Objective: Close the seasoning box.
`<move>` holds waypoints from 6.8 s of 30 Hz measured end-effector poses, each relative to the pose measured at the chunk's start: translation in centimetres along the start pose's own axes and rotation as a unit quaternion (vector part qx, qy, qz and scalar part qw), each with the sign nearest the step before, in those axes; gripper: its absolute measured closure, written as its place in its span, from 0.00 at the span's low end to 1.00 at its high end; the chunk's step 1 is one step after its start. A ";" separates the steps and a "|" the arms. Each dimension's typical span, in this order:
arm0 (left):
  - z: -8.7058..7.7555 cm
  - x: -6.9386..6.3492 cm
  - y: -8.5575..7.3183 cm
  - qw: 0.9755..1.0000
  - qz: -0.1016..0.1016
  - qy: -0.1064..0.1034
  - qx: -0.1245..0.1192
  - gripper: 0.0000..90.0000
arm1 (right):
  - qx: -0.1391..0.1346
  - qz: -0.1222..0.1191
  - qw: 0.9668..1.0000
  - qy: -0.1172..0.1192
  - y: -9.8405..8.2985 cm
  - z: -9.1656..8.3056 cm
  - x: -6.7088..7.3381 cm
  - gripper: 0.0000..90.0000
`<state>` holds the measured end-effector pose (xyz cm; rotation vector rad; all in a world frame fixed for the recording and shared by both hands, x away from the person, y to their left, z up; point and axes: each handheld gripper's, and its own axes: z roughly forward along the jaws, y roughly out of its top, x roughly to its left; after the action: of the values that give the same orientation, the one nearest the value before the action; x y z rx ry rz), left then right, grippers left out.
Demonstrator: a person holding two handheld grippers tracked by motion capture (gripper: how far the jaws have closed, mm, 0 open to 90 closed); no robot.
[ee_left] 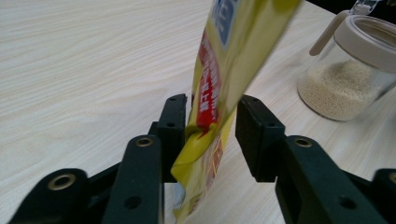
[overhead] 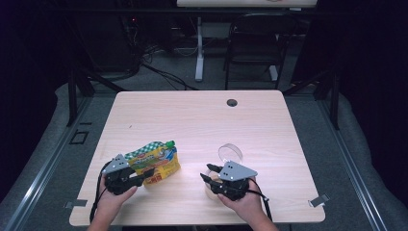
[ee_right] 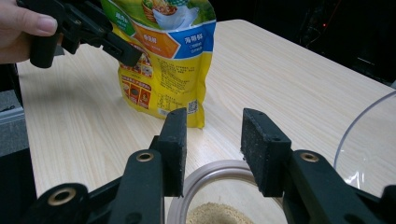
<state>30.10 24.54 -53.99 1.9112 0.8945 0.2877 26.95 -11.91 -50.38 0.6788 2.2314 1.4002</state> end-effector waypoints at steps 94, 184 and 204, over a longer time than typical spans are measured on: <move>-8.6 2.9 0.6 0.999 -0.002 0.032 -0.037 0.57 | -0.049 0.101 0.991 -0.074 3.6 -8.4 -5.5 0.63; -4.2 3.1 -1.5 0.988 -0.046 0.145 -0.007 0.56 | 0.014 0.122 0.987 -0.104 0.0 -6.1 -7.2 1.00; -4.1 3.1 -1.5 0.988 -0.047 0.145 -0.005 0.56 | 0.031 0.102 0.992 -0.074 0.1 -4.6 -5.7 1.00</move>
<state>29.36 29.90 -53.76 1.8404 1.1680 0.5217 28.80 -18.52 -47.90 1.0230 2.1454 1.3284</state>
